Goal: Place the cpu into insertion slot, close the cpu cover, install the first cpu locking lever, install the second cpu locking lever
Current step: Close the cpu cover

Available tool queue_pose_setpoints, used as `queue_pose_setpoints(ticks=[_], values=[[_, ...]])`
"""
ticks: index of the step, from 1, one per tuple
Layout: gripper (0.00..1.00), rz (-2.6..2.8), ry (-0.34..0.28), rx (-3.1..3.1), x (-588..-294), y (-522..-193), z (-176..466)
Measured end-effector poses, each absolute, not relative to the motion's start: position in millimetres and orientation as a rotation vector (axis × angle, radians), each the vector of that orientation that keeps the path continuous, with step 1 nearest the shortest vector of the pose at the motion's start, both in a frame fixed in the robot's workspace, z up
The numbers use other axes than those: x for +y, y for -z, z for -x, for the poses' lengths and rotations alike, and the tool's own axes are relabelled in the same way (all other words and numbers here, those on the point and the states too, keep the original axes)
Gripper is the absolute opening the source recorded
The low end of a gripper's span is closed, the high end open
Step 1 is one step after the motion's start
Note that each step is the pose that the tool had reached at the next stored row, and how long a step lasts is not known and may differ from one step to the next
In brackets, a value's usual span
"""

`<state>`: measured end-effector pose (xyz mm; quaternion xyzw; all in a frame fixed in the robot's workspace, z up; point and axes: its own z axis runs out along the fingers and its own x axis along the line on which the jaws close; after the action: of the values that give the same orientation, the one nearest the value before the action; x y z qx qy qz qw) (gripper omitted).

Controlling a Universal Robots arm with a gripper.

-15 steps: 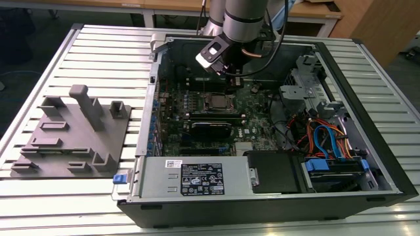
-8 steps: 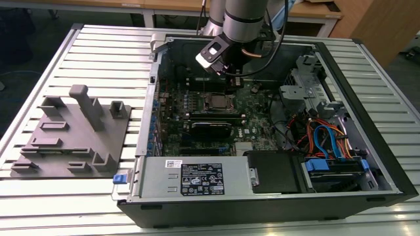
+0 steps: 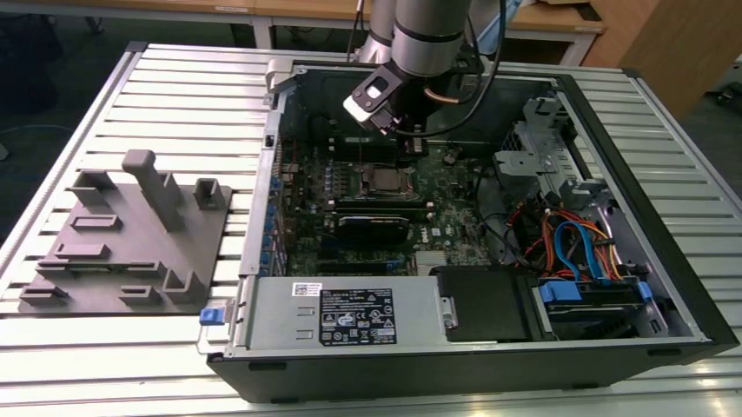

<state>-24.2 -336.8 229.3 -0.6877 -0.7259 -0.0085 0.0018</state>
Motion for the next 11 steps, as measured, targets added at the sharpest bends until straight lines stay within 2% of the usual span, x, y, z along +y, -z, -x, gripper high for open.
queue_pose_setpoints(ticks=[11], values=[[0.1,2.158,0.026,-2.278,-336.9,-221.4,45.8]])
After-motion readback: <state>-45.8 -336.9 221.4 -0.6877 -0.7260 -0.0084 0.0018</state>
